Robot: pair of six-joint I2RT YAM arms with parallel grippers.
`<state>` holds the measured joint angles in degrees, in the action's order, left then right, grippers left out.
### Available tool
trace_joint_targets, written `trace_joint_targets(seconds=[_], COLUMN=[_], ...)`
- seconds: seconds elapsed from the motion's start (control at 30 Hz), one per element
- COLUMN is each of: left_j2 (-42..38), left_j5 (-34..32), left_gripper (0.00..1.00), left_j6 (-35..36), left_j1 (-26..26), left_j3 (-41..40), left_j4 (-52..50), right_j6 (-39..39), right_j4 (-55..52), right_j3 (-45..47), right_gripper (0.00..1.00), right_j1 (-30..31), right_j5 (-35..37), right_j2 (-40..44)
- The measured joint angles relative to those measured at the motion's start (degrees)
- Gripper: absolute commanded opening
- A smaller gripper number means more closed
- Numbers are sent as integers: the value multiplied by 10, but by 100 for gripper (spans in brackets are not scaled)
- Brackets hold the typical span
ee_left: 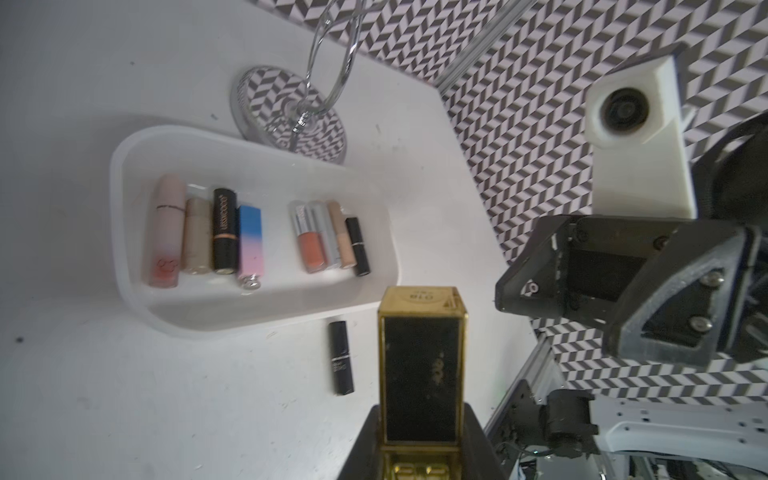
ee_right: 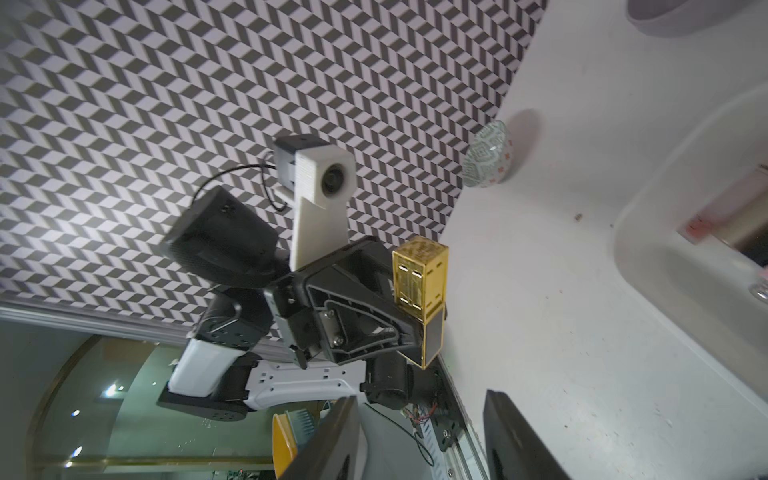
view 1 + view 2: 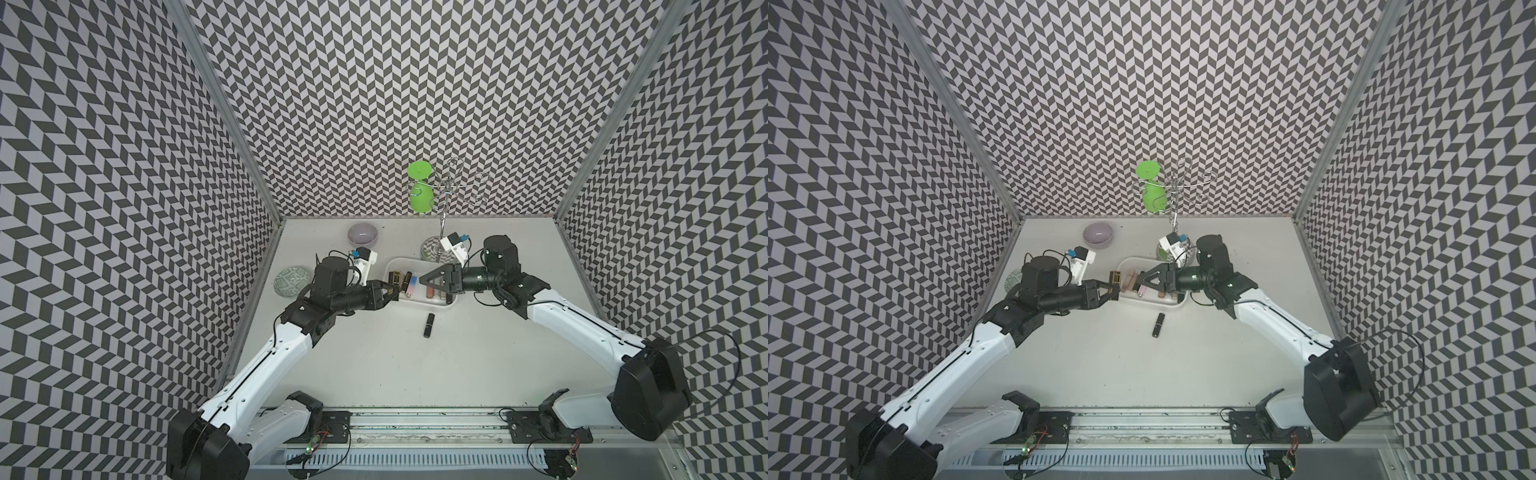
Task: Put the lipstick into the storage box
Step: Pick up the lipstick at the center of the board.
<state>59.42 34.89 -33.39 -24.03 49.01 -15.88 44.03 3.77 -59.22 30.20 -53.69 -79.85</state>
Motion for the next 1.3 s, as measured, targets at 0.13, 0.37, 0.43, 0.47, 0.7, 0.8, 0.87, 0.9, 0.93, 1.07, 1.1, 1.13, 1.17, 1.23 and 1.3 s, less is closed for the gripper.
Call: trace_joint_targets(seconds=[0.13, 0.37, 0.43, 0.47, 0.7, 0.8, 0.87, 0.9, 0.93, 1.07, 1.1, 1.13, 1.17, 1.23, 1.3], left_j2=[-7, -5, -3, -2, 10, 14, 16, 16, 17, 17, 18, 18, 18, 18, 20], left_j5=[59, 142, 158, 163, 185, 186, 185, 184, 183, 175, 173, 170, 169, 166, 163], left_gripper=[24, 24, 25, 25, 25, 25, 25, 24, 24, 25, 25, 25, 25, 25, 25], left_j6=[-49, -127, -143, -147, -171, -176, -177, -178, -179, -181, -182, -182, -183, -184, -184], left_j1=[6, 6, 6, 6, 6, 7, 9, 10, 11, 13, 14, 14, 15, 17, 17], left_j3=[-5, -5, -5, -5, -7, -7, -7, -7, -7, -7, -7, -7, -7, -7, -7], left_j4=[74, 201, 229, 238, 273, 282, 285, 287, 289, 298, 301, 304, 305, 308, 308], right_j6=[43, 95, 106, 109, 131, 134, 137, 138, 139, 145, 146, 148, 150, 151, 149], right_j4=[70, 144, 159, 164, 199, 207, 211, 212, 212, 221, 221, 221, 223, 224, 222], right_j3=[-14, -17, -17, -18, -27, -33, -36, -38, -42, -55, -59, -63, -65, -71, -74], right_gripper=[55, 55, 55, 55, 55, 54, 53, 53, 52, 50, 49, 49, 50, 50, 52], right_j1=[1, 10, 14, 16, 25, 28, 28, 28, 28, 28, 28, 28, 28, 28, 27], right_j5=[-35, -67, -72, -74, -80, -81, -82, -83, -83, -83, -83, -84, -84, -85, -85], right_j2=[0, 0, 0, 0, -6, -15, -21, -24, -28, -42, -45, -48, -51, -57, -61])
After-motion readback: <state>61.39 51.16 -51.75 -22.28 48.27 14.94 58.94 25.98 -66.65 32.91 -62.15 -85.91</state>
